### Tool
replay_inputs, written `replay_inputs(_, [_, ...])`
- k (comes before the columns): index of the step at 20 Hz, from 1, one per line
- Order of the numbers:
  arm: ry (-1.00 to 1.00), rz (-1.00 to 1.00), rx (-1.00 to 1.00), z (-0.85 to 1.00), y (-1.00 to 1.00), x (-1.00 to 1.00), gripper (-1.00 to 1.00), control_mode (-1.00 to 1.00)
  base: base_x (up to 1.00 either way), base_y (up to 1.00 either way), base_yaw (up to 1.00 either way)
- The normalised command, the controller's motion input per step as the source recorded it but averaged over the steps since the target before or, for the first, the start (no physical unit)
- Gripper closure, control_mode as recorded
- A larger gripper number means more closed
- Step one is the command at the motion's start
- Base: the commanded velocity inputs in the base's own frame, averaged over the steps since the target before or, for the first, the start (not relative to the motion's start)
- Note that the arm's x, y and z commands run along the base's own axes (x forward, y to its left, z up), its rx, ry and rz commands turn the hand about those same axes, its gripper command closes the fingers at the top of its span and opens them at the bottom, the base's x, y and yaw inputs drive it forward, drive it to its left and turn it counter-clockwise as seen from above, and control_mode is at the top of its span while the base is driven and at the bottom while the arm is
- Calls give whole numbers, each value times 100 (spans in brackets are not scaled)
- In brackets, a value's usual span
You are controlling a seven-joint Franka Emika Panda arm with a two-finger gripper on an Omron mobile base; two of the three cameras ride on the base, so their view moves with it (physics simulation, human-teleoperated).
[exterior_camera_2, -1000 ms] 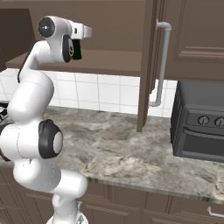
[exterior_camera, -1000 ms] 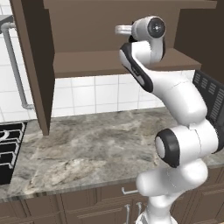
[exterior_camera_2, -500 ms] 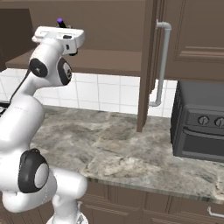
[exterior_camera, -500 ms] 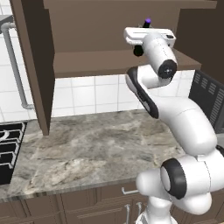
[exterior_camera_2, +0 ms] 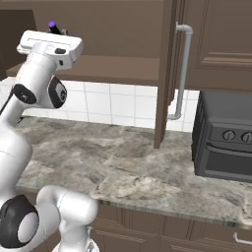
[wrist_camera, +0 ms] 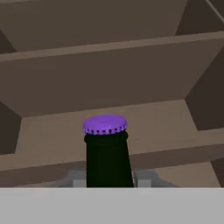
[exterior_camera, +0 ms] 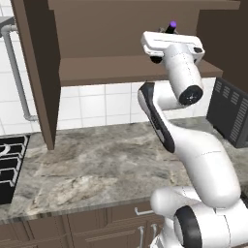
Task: Open the cabinet directly in front. Then move the beer and the mug to the dining counter with the candle on it.
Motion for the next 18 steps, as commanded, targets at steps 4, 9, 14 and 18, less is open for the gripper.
replay_inputs(4, [42,0,0,-61,24,-100,100,-100,0,0,0])
replay_inputs(9, [50,0,0,-55,21,-100,100,-100,0,0,0])
replay_inputs(14, [43,0,0,-89,22,-100,100,-100,0,0,0])
replay_inputs(18, [23,0,-2,-88,21,-99,100,-100,0,0,0])
